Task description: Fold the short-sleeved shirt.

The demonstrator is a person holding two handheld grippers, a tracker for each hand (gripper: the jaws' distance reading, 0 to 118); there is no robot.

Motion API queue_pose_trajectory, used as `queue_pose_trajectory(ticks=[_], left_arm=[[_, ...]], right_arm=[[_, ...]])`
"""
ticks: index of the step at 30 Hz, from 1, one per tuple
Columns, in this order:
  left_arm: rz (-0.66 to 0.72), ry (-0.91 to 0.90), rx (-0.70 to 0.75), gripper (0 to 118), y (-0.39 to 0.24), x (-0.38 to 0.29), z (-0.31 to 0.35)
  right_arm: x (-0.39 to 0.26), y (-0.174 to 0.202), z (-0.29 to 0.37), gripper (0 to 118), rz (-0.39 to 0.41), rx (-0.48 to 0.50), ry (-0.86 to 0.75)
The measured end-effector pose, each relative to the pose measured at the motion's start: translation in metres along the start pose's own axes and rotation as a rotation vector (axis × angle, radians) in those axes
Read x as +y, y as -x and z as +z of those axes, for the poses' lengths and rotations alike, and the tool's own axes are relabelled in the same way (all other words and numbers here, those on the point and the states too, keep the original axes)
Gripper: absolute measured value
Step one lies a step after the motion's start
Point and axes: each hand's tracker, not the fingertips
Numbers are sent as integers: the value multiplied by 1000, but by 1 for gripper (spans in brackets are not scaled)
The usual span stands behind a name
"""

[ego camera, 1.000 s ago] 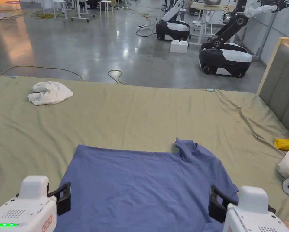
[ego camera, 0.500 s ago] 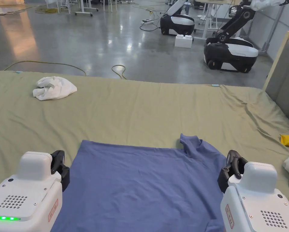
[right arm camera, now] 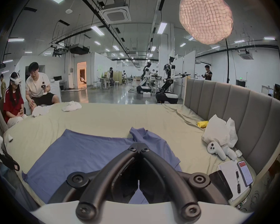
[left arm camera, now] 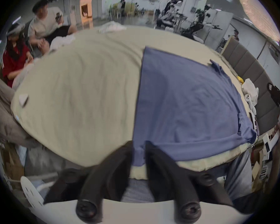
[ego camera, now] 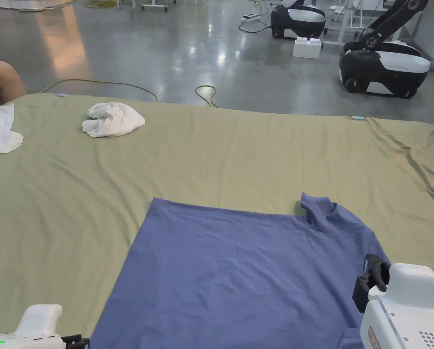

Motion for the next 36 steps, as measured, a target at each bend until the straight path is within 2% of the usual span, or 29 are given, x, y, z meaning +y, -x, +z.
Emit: queue_pose_trajectory(ticks=[1, 2, 6, 8, 9, 11, 12, 17, 18, 21, 25, 29, 34, 35, 36], left_arm=[[15, 21, 5, 60, 1, -1, -8], [30, 35, 2, 64, 2, 0, -18], [34, 123, 73, 64, -7, -1, -48], [3, 95, 120, 62, -17, -4, -52], [-20, 100, 145, 52, -23, -3, -50], [-62, 100, 139, 21, -35, -2, -48], [-69, 98, 128, 13, -41, -3, -45], [-102, 96, 133, 9, -50, -3, -45], [-91, 89, 123, 9, -48, -3, -43], [-81, 76, 110, 8, -45, -4, -36], [-60, 61, 99, 8, -39, -3, -32], [-58, 57, 96, 8, -38, -3, -32], [-67, 62, 101, 8, -39, -5, -34], [-67, 61, 100, 8, -38, -5, -34], [-67, 60, 98, 8, -39, -6, -34]], right_arm=[[-2, 0, -1, 0, 0, -1, 10], [-4, -1, -2, 0, 1, -1, 22], [-10, -6, 0, 0, 11, -10, 55], [-14, -11, 3, 0, 17, -18, 78], [-16, -14, 4, 0, 23, -24, 91], [-19, -22, 8, 0, 35, -45, 138], [-21, -27, 10, 0, 37, -51, 165], [-37, -60, 22, 2, 31, -87, 356], [-40, -66, 24, 14, 34, -95, 392], [-57, -87, 31, 77, 8, -81, 554], [-86, -103, 35, 77, -43, -35, 712], [-115, -103, 27, 76, -29, -29, 777], [-133, -99, 12, 44, -57, -33, 828], [-129, -96, 15, 34, -51, -33, 816], [-127, -95, 17, 15, -48, -24, 805]])
